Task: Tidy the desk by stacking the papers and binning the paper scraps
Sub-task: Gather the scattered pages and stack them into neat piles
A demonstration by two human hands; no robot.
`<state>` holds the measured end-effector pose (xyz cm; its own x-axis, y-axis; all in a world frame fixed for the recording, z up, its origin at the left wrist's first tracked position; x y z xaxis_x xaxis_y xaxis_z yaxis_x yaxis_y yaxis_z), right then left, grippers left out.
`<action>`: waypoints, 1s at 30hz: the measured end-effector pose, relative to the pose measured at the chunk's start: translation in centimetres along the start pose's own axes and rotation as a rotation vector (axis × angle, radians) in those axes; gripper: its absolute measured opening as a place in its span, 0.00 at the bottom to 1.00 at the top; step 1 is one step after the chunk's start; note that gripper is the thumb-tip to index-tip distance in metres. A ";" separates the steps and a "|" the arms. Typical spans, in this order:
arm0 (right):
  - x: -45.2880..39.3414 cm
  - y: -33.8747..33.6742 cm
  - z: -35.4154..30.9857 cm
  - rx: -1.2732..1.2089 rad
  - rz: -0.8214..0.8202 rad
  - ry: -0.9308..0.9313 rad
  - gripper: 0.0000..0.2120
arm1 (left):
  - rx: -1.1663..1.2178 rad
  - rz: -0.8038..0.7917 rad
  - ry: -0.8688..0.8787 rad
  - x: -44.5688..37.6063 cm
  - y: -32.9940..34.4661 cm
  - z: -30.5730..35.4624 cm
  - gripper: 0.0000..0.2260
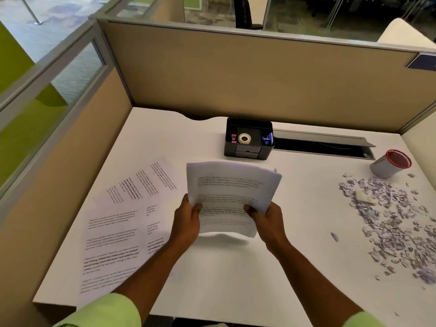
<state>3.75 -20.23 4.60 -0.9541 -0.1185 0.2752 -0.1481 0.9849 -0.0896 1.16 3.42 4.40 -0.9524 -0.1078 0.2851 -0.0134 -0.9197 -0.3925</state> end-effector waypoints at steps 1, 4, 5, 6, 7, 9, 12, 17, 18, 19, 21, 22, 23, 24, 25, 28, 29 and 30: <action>0.1 0.0 -0.4 -0.067 -0.047 -0.010 0.10 | 0.010 0.006 0.002 -0.2 -0.4 0.4 0.13; 0.1 0.5 -0.8 -0.155 -0.238 0.020 0.14 | 0.079 0.025 -0.017 -0.2 -1.4 0.6 0.13; 0.0 0.6 -0.6 -0.108 -0.278 0.044 0.15 | 0.111 0.029 -0.024 -0.1 -1.5 0.3 0.14; -0.2 0.8 -0.3 -0.053 -0.294 0.063 0.14 | 0.140 0.026 -0.037 0.0 -1.4 -0.1 0.14; -0.4 0.8 0.0 -0.004 -0.291 0.074 0.13 | 0.160 0.027 -0.062 0.2 -1.3 -0.7 0.13; -0.8 0.8 0.6 0.081 -0.252 0.081 0.11 | 0.159 0.044 -0.127 0.9 -0.9 -1.8 0.12; -1.0 0.8 2.2 0.059 -0.201 0.115 0.11 | 0.150 0.101 -0.223 2.4 -0.7 -3.8 0.13; -0.6 1.0 4.7 -0.165 -0.148 0.264 0.11 | 0.048 0.286 -0.400 5.9 -3.1 -9.5 0.18; -0.5 1.0 5.0 -0.172 -0.143 0.287 0.10 | 0.035 0.314 -0.430 6.7 -3.9 -10.6 0.19; -0.3 1.2 5.4 -0.171 -0.138 0.307 0.10 | 0.013 0.341 -0.455 7.4 -4.8 -12.0 0.19; -0.2 1.4 6.3 -0.162 -0.138 0.347 0.09 | -0.053 0.388 -0.505 8.6 -6.7 -14.4 0.21; -0.1 1.6 6.7 -0.153 -0.146 0.365 0.10 | -0.086 0.417 -0.536 9.1 -7.8 -15.5 0.22; -0.1 1.9 7.0 -0.147 -0.153 0.379 0.10 | -0.112 0.448 -0.564 9.5 -8.8 -16.5 0.23; -0.1 2.3 7.3 -0.141 -0.159 0.391 0.11 | -0.137 0.468 -0.595 9.8 -9.9 -17.3 0.25; 0.0 2.6 7.5 -0.137 -0.159 0.404 0.12 | -0.167 0.480 -0.627 10.0 -11.0 -18.1 0.27; 0.3 3.7 7.9 -0.121 -0.162 0.421 0.11 | -0.268 0.439 -0.733 10.2 -14.0 -20.6 0.35; 0.4 4.1 8.2 -0.113 -0.159 0.431 0.11 | -0.291 0.415 -0.761 10.2 -14.8 -21.5 0.37; 0.5 4.4 8.6 -0.103 -0.153 0.444 0.12 | -0.310 0.388 -0.780 10.2 -15.5 -22.2 0.39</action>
<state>0.40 -17.03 -3.92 -0.7166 -0.2196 0.6621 -0.2301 0.9704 0.0729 -15.07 24.91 -6.02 -0.4343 -0.7146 0.5484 0.0762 -0.6357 -0.7681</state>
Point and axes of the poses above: each hand's wrist, its own x-axis away from the middle knuckle, its own y-axis out of the palm, z = x × y, the point moved 6 cm from there along -x, towards the middle knuckle, and after that the axes turned 10 degrees about -z, right-handed, at the moved point
